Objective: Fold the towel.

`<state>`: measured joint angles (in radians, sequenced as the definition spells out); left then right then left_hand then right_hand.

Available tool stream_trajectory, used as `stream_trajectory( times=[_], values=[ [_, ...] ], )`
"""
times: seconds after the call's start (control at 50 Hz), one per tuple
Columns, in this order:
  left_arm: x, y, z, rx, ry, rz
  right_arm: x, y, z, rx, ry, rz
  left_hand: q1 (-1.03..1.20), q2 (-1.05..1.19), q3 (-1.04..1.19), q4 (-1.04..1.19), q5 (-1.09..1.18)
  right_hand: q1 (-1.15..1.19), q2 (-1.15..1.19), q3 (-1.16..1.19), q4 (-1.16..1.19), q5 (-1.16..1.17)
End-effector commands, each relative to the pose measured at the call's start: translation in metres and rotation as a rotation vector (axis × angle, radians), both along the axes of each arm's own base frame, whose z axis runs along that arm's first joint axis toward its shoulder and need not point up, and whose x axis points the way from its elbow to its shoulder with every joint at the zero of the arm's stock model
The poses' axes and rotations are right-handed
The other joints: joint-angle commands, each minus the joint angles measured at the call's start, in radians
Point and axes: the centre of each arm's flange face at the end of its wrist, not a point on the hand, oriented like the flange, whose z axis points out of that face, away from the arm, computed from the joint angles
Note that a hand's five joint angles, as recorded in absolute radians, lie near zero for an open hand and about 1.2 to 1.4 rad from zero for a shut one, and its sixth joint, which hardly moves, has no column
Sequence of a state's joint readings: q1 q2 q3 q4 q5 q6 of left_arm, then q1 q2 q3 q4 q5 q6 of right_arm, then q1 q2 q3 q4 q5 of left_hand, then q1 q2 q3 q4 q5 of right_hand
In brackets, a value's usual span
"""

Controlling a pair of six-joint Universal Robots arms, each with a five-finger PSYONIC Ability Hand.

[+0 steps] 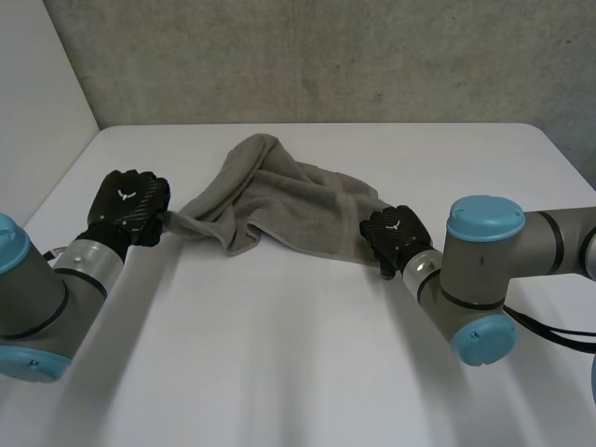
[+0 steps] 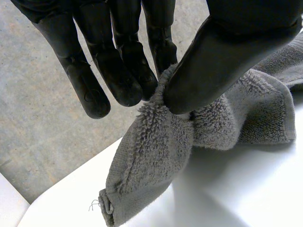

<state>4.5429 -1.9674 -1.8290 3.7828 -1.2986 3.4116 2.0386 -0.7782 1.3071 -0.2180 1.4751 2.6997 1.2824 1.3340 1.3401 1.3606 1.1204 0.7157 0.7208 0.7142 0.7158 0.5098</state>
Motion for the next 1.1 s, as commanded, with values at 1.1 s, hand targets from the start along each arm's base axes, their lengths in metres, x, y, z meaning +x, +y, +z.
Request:
stream_trajectory(
  times=[1.1],
  values=[
    [-0.001,-0.002,-0.002,-0.012,0.002,0.000,0.012,-0.023,-0.014,-0.040,0.008,0.017,0.114,0.062,0.056,0.036,0.101,0.681,0.675,0.682,0.680,0.712]
  ],
)
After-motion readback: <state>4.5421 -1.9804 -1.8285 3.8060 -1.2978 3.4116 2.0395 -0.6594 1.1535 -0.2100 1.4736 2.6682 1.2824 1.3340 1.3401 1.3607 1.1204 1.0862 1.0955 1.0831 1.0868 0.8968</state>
